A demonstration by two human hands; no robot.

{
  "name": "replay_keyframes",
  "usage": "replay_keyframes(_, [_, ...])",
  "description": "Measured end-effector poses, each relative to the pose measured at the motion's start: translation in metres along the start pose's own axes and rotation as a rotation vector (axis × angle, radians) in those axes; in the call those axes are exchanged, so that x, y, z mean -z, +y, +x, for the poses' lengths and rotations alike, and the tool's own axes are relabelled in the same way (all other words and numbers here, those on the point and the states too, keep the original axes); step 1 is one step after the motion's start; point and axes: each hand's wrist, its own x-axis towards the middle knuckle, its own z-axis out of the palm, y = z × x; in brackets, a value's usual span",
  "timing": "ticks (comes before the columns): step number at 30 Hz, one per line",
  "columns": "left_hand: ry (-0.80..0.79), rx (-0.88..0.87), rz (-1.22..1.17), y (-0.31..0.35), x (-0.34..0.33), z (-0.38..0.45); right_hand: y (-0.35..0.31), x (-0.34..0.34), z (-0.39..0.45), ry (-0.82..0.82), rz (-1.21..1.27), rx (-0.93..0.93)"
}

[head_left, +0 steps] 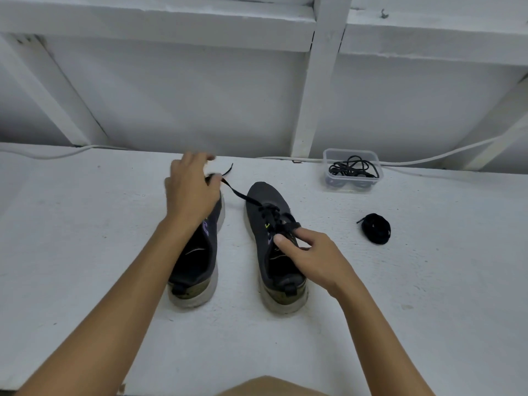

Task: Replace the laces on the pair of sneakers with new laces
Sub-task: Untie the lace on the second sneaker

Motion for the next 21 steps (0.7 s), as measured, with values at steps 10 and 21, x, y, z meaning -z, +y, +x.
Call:
replay_keyframes(10, [-0.681,-0.028,-0.179,0.042,-0.013,-0.074,0.003,0.013,0.002,0.023,-0.050,0.096])
replay_keyframes(21, [-0.338,-0.075,-0.061,0.055,-0.029,-0.086,0.001,0.002,0.001,0.054,-0.163,0.162])
